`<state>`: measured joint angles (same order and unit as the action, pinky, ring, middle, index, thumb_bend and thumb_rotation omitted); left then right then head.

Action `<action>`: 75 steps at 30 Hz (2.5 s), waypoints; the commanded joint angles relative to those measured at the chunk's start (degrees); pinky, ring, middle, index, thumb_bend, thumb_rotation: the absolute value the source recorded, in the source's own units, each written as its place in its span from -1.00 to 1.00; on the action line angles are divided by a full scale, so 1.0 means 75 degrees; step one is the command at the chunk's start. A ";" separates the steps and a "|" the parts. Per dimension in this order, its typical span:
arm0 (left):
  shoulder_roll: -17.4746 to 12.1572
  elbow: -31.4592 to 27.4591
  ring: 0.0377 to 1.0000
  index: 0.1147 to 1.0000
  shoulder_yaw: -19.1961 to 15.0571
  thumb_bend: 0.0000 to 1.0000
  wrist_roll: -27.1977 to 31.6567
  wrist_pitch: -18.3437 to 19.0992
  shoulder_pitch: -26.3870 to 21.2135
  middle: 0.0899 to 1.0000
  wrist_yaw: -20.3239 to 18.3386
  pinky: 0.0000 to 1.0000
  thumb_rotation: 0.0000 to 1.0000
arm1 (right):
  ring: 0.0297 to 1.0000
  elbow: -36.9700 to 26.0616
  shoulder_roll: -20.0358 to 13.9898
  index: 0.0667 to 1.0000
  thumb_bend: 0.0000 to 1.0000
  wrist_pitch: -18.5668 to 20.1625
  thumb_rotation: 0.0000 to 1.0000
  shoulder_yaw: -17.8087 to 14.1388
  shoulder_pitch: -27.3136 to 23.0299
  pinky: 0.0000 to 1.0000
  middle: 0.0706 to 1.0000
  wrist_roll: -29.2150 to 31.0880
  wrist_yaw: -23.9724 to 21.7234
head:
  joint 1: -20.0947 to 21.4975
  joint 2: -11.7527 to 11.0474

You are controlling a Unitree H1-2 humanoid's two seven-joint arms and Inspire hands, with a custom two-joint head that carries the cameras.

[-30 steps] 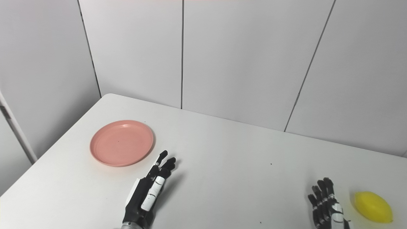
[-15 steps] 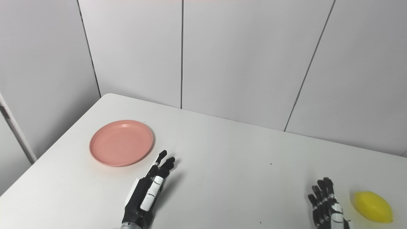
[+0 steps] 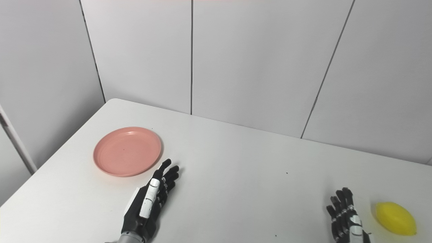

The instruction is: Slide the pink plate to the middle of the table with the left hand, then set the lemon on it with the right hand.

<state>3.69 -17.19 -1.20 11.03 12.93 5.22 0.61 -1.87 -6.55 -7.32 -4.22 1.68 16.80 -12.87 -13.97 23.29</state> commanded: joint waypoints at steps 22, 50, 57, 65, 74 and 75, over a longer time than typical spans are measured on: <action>-0.0820 -0.1364 0.78 0.58 -0.0879 1.00 0.0800 0.1501 -0.2071 0.73 0.0011 0.86 0.95 | 1.00 0.0775 0.0160 1.00 0.29 -0.0314 1.00 0.0060 0.0393 1.00 1.00 0.0052 -0.0155 | 0.0075 -0.0157; -0.3112 0.2069 0.57 0.53 -0.2324 1.00 0.0556 -0.0478 -0.3845 0.53 -0.0237 0.52 0.97 | 1.00 0.0842 0.0136 1.00 0.28 -0.0301 1.00 0.0025 0.0425 1.00 1.00 0.0053 -0.0166 | 0.0094 -0.0155; -0.3394 0.2801 0.47 0.51 -0.2584 1.00 0.0459 -0.0890 -0.4080 0.47 -0.0179 0.37 0.95 | 1.00 0.0810 0.0130 1.00 0.28 -0.0253 1.00 0.0016 0.0438 1.00 1.00 0.0046 -0.0155 | 0.0083 -0.0152; -0.3714 0.3781 0.50 0.50 -0.2801 1.00 0.0486 -0.1313 -0.4305 0.48 -0.0189 0.36 0.92 | 1.00 0.0832 0.0121 1.00 0.27 -0.0309 1.00 0.0007 0.0448 1.00 1.00 0.0082 -0.0195 | 0.0082 -0.0139; -0.3858 0.4772 0.51 0.49 -0.2940 1.00 0.0402 -0.1445 -0.4458 0.50 0.0039 0.37 0.93 | 1.00 0.0802 0.0108 1.00 0.26 -0.0317 1.00 0.0010 0.0460 1.00 1.00 0.0075 -0.0202 | 0.0118 -0.0101; -0.3850 0.4823 0.52 0.49 -0.2947 1.00 0.0413 -0.1461 -0.4457 0.50 0.0045 0.37 0.93 | 1.00 0.0796 0.0108 1.00 0.25 -0.0317 1.00 0.0010 0.0463 1.00 1.00 0.0081 -0.0207 | 0.0118 -0.0101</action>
<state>-23.44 19.67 -22.93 14.31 4.31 -25.42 0.57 -1.16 -6.61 -7.48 -4.51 1.63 16.77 -13.26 -13.10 22.50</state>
